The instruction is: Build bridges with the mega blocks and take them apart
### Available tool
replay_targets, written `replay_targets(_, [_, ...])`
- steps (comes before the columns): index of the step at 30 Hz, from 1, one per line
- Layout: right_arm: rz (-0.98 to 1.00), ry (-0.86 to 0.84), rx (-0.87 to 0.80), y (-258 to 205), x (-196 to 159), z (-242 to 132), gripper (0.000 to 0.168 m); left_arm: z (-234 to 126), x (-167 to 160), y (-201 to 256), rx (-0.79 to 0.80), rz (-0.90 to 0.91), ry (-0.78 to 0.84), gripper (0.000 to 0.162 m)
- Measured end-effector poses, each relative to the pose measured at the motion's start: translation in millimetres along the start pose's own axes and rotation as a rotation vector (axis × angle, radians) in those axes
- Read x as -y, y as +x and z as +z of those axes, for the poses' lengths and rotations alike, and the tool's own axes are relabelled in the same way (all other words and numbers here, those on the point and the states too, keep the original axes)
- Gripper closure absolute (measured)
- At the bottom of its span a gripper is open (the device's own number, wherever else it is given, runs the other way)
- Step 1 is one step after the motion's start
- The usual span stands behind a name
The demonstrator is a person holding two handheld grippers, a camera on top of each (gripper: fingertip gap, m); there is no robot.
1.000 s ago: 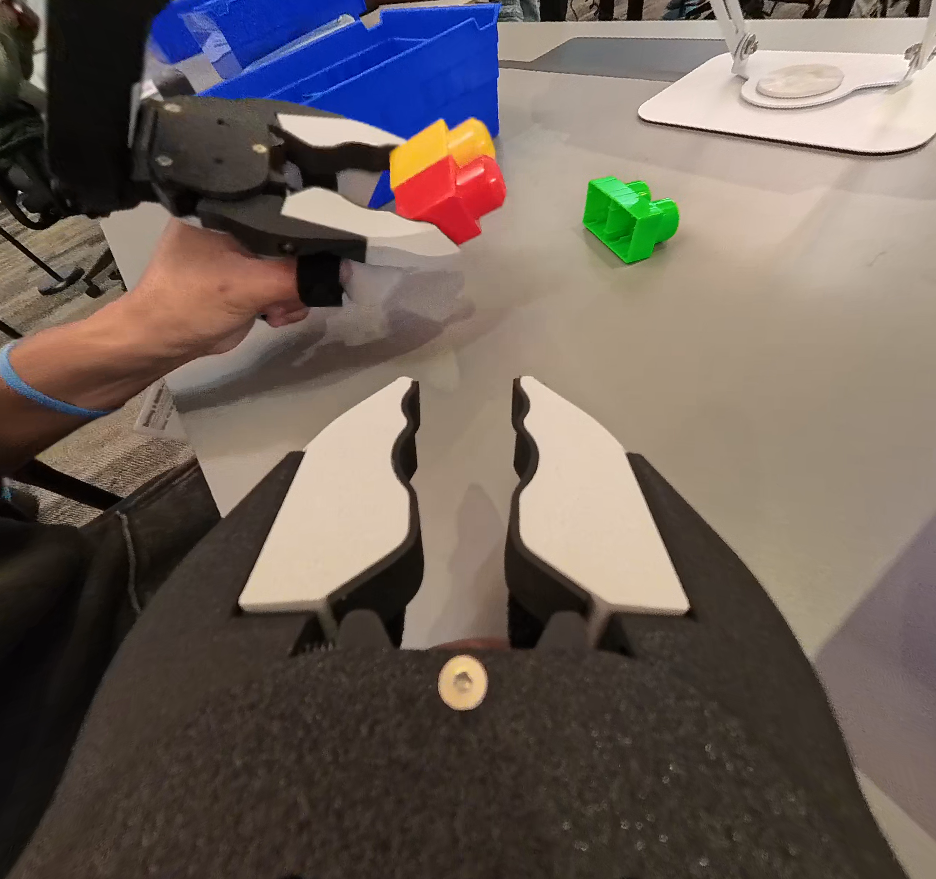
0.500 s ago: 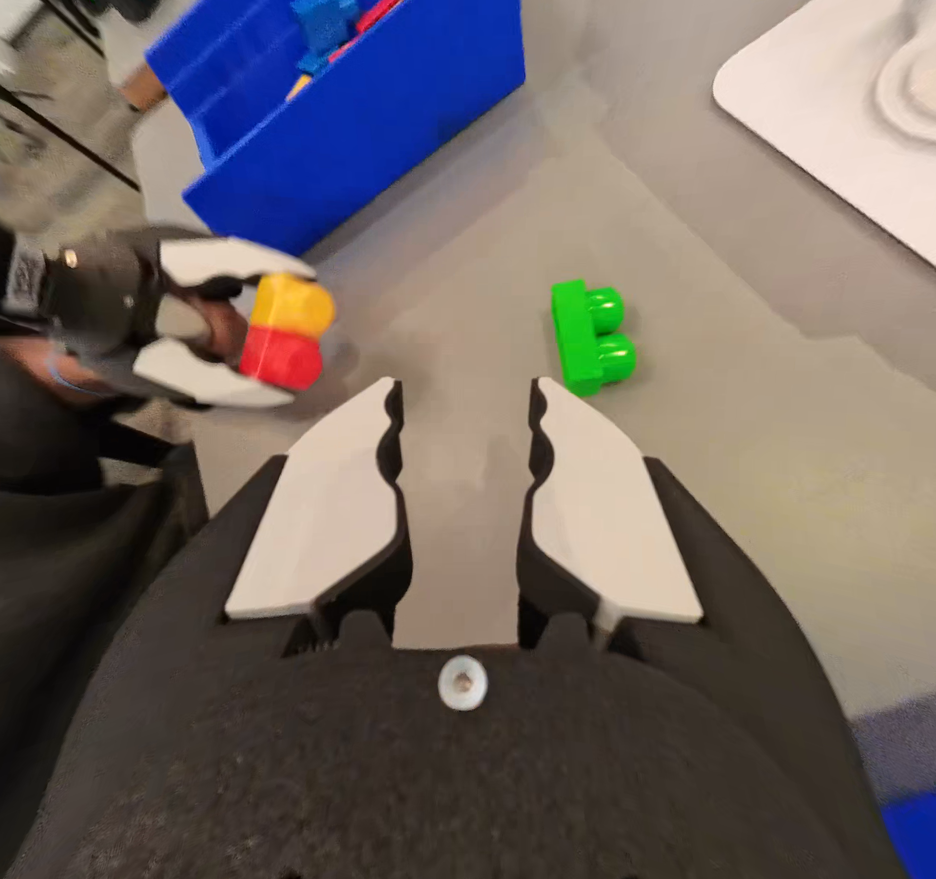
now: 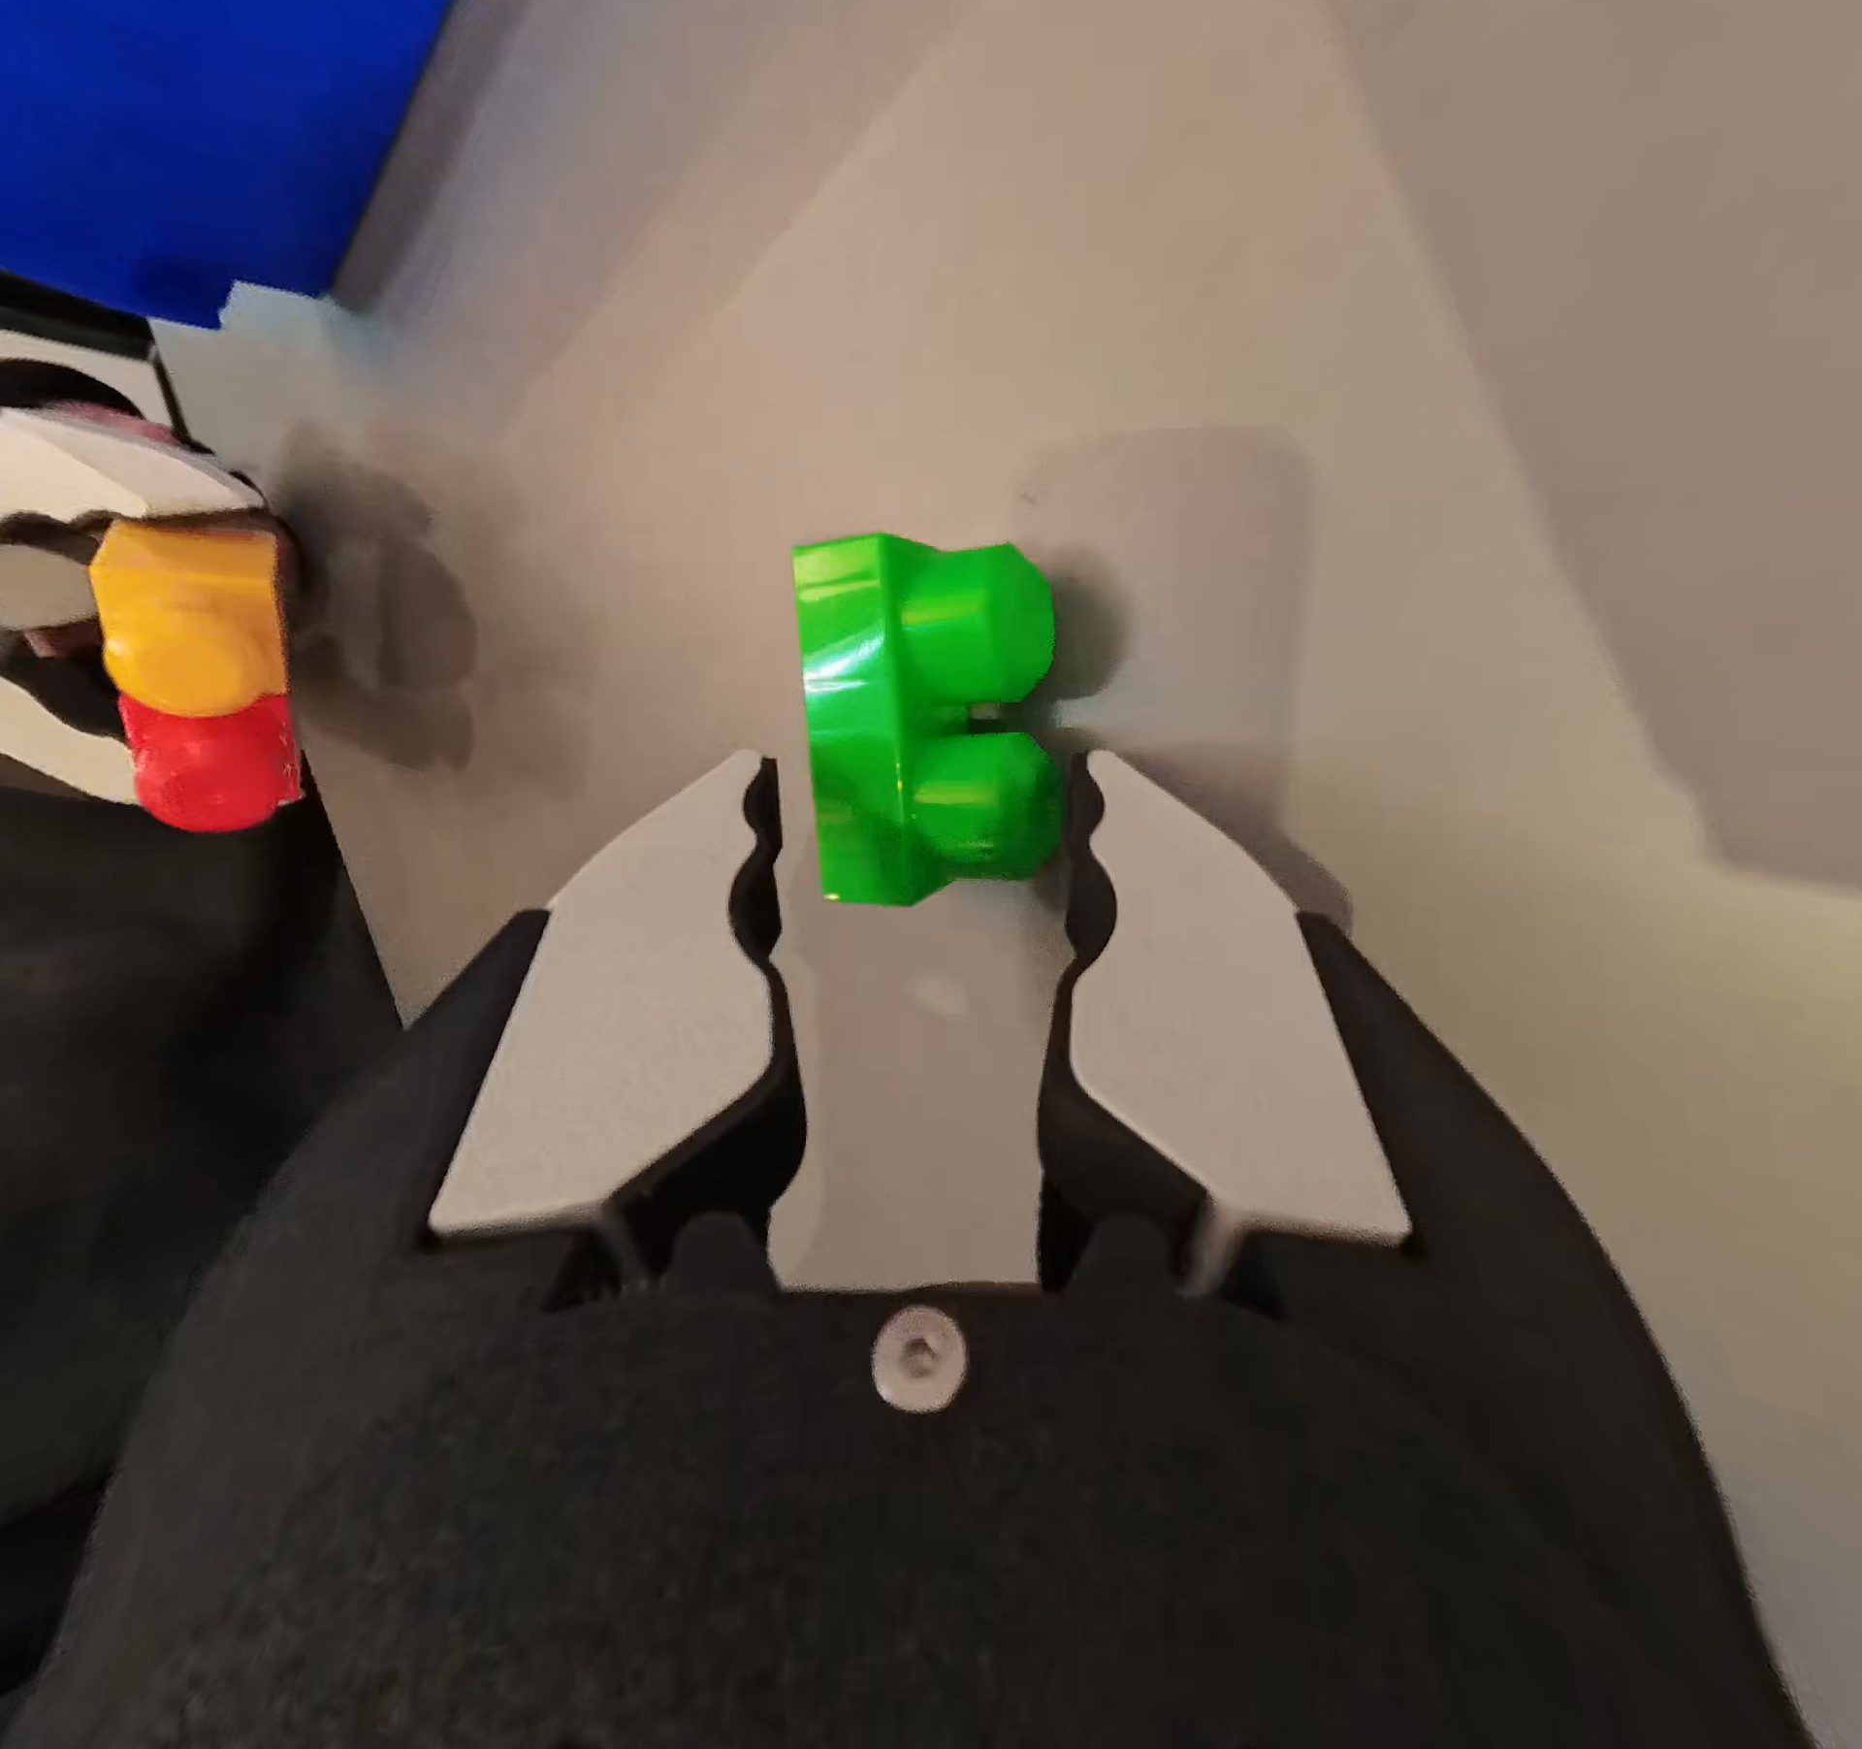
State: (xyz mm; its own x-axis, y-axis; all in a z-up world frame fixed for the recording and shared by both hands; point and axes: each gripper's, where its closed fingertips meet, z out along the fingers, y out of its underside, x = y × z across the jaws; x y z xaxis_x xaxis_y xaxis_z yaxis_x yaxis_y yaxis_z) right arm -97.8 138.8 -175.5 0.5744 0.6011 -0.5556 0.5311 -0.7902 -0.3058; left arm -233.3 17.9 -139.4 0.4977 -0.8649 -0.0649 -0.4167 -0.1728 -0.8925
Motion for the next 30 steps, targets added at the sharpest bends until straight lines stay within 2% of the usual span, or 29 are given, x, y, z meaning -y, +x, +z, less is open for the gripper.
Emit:
replay_targets(3, [-0.040, -0.017, 0.029, -10.2, -1.3, 10.1, 0.122, 0.5, -3.0, -2.3, 0.006, -0.002, -0.015, 0.085])
replay_targets(7, [-0.135, -0.007, -0.013, -24.6, -1.5, 19.1, 0.123, 2.0, -4.8, -1.2, 0.007, 0.009, -0.027, 0.085])
replay_targets(14, [-0.355, 0.043, -0.339, -33.6, -2.3, 14.2, 0.123, 4.6, -6.2, -0.9, 0.018, 0.022, -0.041, 0.085])
replay_targets(17, [-0.384, 0.172, -0.379, -58.1, 2.8, -0.8, 0.123, 5.3, -4.0, -4.0, 0.037, 0.025, -0.030, 0.085])
replay_targets(19, [-0.369, 0.327, -0.364, -83.8, 9.0, -17.3, 0.124, 5.0, 0.6, -7.9, 0.064, 0.048, -0.005, 0.085])
replay_targets(24, [-0.282, 0.671, -0.381, -142.7, 0.6, -50.2, 0.124, 5.7, 25.4, -22.3, 0.171, 0.231, 0.074, 0.085])
replay_targets(26, [-0.264, 0.712, -0.489, -145.1, -10.6, -48.5, 0.124, 6.5, 38.9, -22.7, 0.197, 0.319, 0.118, 0.086])
replay_targets(30, [-0.215, 0.728, -0.450, -156.3, -26.6, -27.4, 0.124, 12.4, 48.8, -2.0, 0.166, 0.413, 0.159, 0.086])
